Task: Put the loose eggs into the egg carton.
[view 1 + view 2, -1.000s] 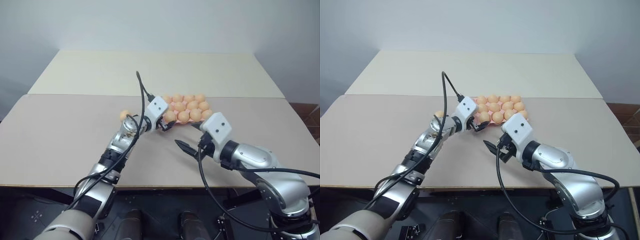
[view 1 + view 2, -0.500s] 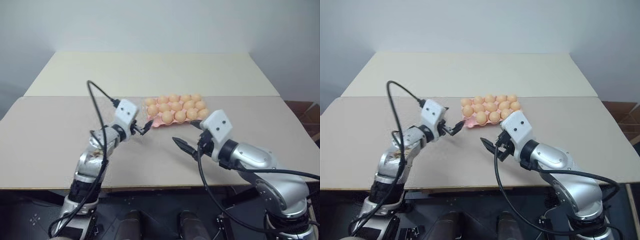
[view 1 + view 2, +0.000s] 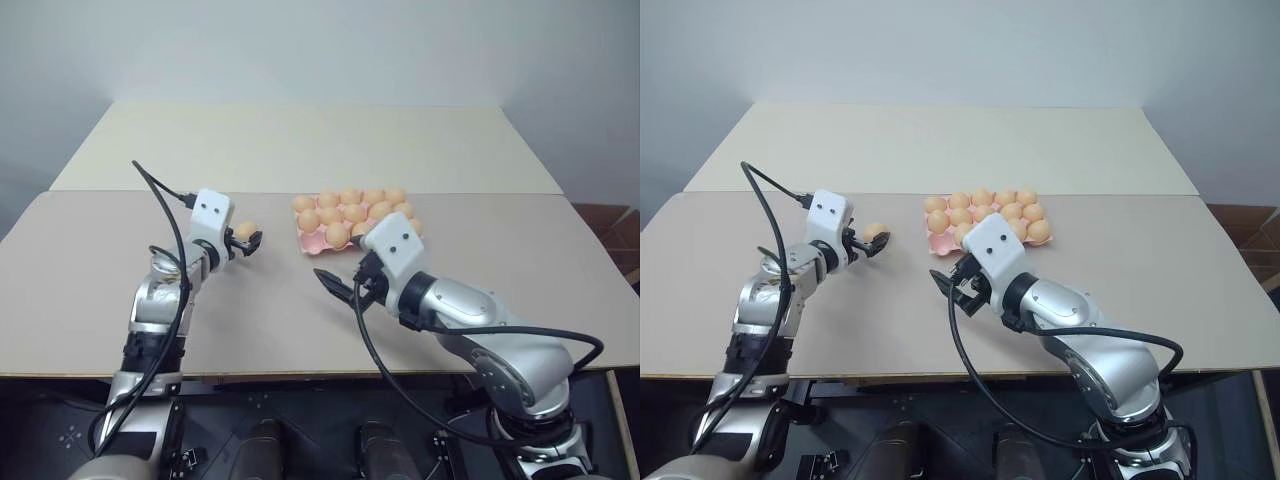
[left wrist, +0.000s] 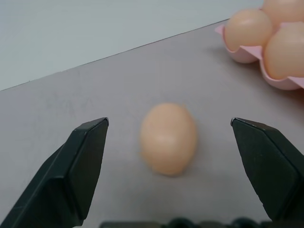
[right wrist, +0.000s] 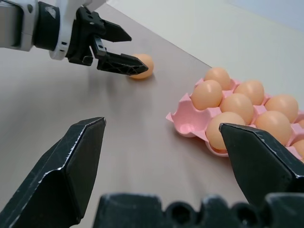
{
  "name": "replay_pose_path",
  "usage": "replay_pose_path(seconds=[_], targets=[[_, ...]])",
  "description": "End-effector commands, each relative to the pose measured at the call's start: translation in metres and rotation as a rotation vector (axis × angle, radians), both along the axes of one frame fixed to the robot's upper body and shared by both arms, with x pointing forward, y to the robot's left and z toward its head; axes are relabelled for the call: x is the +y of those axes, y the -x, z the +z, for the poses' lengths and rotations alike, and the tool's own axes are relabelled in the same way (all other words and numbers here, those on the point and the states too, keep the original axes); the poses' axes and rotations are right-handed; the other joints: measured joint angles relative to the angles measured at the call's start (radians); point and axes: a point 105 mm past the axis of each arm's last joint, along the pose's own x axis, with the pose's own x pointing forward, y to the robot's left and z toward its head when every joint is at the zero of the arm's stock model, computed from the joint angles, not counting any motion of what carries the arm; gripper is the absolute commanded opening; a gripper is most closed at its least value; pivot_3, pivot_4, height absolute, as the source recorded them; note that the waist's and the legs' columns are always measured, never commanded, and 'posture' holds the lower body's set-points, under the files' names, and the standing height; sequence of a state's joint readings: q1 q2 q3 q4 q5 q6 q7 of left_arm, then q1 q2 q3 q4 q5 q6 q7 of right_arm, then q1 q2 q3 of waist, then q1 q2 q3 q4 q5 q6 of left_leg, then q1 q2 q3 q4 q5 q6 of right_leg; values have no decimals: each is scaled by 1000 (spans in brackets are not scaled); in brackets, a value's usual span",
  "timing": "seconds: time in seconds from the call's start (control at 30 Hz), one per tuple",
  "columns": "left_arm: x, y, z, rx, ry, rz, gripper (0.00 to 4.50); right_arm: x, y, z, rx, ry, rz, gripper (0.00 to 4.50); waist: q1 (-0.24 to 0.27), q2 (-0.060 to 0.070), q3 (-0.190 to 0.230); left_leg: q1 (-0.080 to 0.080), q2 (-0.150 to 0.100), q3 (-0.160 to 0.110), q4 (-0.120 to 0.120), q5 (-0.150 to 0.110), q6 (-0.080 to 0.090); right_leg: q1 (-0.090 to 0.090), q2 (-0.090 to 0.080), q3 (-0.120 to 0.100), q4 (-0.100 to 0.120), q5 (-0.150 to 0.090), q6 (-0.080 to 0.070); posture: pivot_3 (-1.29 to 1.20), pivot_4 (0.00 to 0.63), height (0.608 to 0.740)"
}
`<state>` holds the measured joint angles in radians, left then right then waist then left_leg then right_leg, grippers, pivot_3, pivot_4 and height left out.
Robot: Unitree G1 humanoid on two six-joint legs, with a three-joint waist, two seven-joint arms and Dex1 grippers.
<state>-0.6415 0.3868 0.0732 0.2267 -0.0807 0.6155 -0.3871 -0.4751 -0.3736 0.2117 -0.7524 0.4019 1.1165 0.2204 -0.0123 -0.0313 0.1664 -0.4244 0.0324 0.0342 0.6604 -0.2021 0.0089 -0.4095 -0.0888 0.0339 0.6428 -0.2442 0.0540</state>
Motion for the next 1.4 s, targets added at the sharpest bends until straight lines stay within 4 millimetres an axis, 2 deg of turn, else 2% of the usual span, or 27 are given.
replay_pose_path(seconds=[0.03, 0.07, 0.17, 0.33, 0.37, 0.43, 0.57, 0.63, 0.7, 1.03, 1.23, 1.3, 1.4], targets=[[-6, -12, 3, -19, -5, -18, 4487, 3, 0, 12, -46, -11, 1, 4500, 0, 0, 0, 0, 0, 0, 0, 0, 0, 0, 0, 0, 0, 0, 0, 0, 150, 740], [-9, -13, 0, -13, -18, -28, 4487, 4, -1, 12, -49, -11, 1, 4500, 0, 0, 0, -1, 0, 0, 0, 0, 0, 0, 0, 0, 0, 0, 0, 0, 150, 740], [-16, -15, -5, -9, -31, -52, 3508, 4, -2, 15, -62, -14, -3, 4500, 0, 0, 0, -1, 0, 0, 0, 0, 0, 0, 0, 0, -1, 0, 0, 0, 150, 740], [-19, -9, 0, -32, -26, -68, 1925, 1, -2, 16, -67, -16, -15, 4500, 0, 0, 0, -5, 0, 0, 0, 0, 0, -5, 0, 0, 1, 0, 0, 0, 150, 740], [-18, -7, 2, -45, -30, -68, 1707, -1, -2, 16, -68, -15, -17, 4500, -1, 0, 0, -6, 0, 0, 0, 0, 0, -7, 0, 0, 2, 0, 0, 0, 150, 740], [-23, 1, 10, -83, -37, -89, 1555, -5, 0, 15, -66, -11, -21, 4500, -3, 0, 0, -8, 0, 1, 0, 0, 0, -10, -1, 2, 4, 0, 0, 0, 150, 740], [-61, 28, 31, -163, -74, -273, 1516, -25, 9, 4, -24, 30, -24, 4500, 3, 0, 0, -12, 0, 1, 0, 0, 0, -13, -1, 1, 4, 0, 0, 0, 150, 740], [-78, 39, 33, -165, -83, -364, 1515, -35, 13, -3, 5, 51, -27, 4500, 7, 0, 0, -12, -1, 1, 0, 0, 0, -12, -2, 0, 3, 0, 0, 0, 150, 740], [-86, 42, 34, -167, -81, -391, 1501, -40, 16, -6, 20, 64, -30, 4500, 7, 0, 0, -12, -1, 1, 1, 0, 0, -11, -2, 0, 3, 0, 0, 0, 150, 740], [-119, 20, 21, -160, -120, -477, 1489, -45, 17, -8, 32, 70, -62, 4500, -1, 0, 0, -9, 0, 0, 1, 0, 0, -11, 1, 1, 4, 1, -1, 0, 150, 740], [-123, 14, 17, -169, -151, -485, 1488, -45, 18, -9, 30, 72, -65, 4500, -1, 0, 0, -10, 0, 0, 1, 0, 0, -12, 1, 1, 3, 1, -1, 0, 150, 740], [-121, 14, 18, -169, -143, -473, 2211, -46, 18, -9, 30, 72, -71, 4500, -1, 0, 0, -10, 0, 0, 1, 0, 0, -12, 1, 1, 3, 1, -1, 0, 150, 740], [-117, 18, 17, -169, -150, -474, 3064, -47, 18, -9, 30, 73, -75, 4500, -1, 0, 0, -10, 0, 0, 1, 0, 0, -11, 0, 1, 3, 1, -1, 0, 150, 740]])
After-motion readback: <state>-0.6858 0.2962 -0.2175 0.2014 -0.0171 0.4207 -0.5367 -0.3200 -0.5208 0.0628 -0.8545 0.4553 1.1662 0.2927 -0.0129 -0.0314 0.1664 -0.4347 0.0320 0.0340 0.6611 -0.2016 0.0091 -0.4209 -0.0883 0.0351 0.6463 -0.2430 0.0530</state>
